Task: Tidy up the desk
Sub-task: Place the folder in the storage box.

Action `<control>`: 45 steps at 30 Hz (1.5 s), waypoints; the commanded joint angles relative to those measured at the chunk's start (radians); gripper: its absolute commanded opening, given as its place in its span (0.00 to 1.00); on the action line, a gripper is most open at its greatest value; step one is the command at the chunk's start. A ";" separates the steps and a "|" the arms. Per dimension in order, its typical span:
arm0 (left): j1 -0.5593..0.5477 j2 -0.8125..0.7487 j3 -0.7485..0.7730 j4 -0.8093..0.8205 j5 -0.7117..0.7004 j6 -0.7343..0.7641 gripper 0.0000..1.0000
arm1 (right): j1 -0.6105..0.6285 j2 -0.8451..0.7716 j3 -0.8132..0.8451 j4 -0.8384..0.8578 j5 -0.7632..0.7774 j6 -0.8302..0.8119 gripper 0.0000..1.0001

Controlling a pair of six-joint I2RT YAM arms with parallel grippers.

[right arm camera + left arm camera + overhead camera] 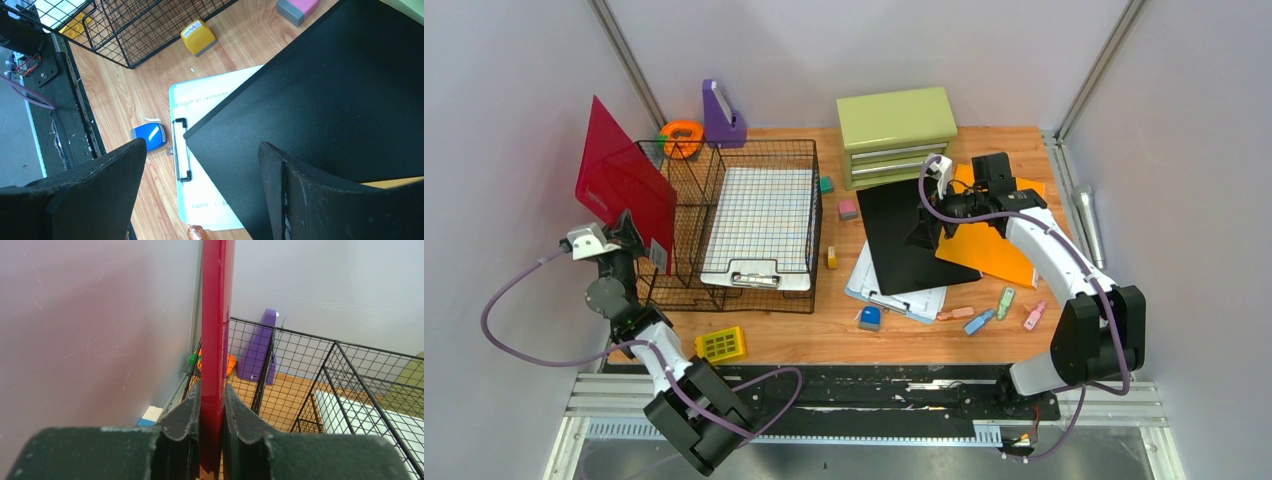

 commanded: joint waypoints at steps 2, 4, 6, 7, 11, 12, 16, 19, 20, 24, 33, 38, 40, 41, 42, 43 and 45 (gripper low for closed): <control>-0.012 -0.020 0.045 0.008 -0.100 0.035 0.00 | 0.004 0.005 0.018 0.041 -0.016 -0.027 0.83; -0.018 -0.026 0.045 -0.011 -0.118 0.041 0.00 | 0.005 0.008 0.018 0.042 -0.015 -0.029 0.83; -0.027 -0.029 0.042 -0.020 -0.134 0.043 0.00 | 0.004 0.012 0.018 0.041 -0.019 -0.028 0.83; -0.037 -0.029 0.042 -0.023 -0.140 0.043 0.00 | 0.004 0.014 0.019 0.042 -0.020 -0.027 0.83; -0.082 -0.028 0.050 -0.038 -0.208 0.056 0.00 | 0.005 0.015 0.019 0.042 -0.023 -0.025 0.83; -0.090 -0.026 0.056 -0.045 -0.219 0.063 0.00 | 0.004 0.013 0.019 0.042 -0.022 -0.025 0.83; -0.124 -0.005 0.072 -0.057 -0.254 0.078 0.00 | 0.004 0.005 0.013 0.041 -0.018 -0.026 0.83; -0.134 0.011 0.072 -0.056 -0.272 0.093 0.00 | 0.005 -0.002 0.003 0.041 -0.016 -0.029 0.83; -0.135 0.014 0.067 -0.051 -0.273 0.104 0.00 | 0.004 -0.003 0.001 0.041 -0.016 -0.030 0.83; -0.138 0.039 0.042 -0.010 -0.273 0.133 0.00 | 0.005 -0.006 -0.006 0.041 -0.016 -0.032 0.83; -0.152 0.075 -0.030 0.064 -0.242 0.188 0.00 | 0.004 -0.023 -0.016 0.041 -0.009 -0.034 0.83; -0.161 0.085 -0.047 0.080 -0.216 0.225 0.00 | 0.004 -0.031 -0.024 0.037 0.003 -0.034 0.83; -0.162 0.078 -0.051 0.058 -0.194 0.241 0.00 | 0.004 -0.040 -0.030 0.035 0.014 -0.035 0.83; -0.162 0.076 -0.050 0.043 -0.177 0.245 0.00 | 0.004 -0.045 -0.034 0.035 0.021 -0.033 0.83; -0.162 0.072 -0.045 0.007 -0.170 0.253 0.00 | 0.004 -0.050 -0.036 0.035 0.030 -0.029 0.83; -0.163 0.069 -0.042 -0.013 -0.160 0.256 0.04 | 0.004 -0.053 -0.037 0.036 0.042 -0.021 0.83; -0.162 0.069 -0.029 -0.062 -0.148 0.265 0.14 | 0.004 -0.056 -0.034 0.036 0.068 0.002 0.83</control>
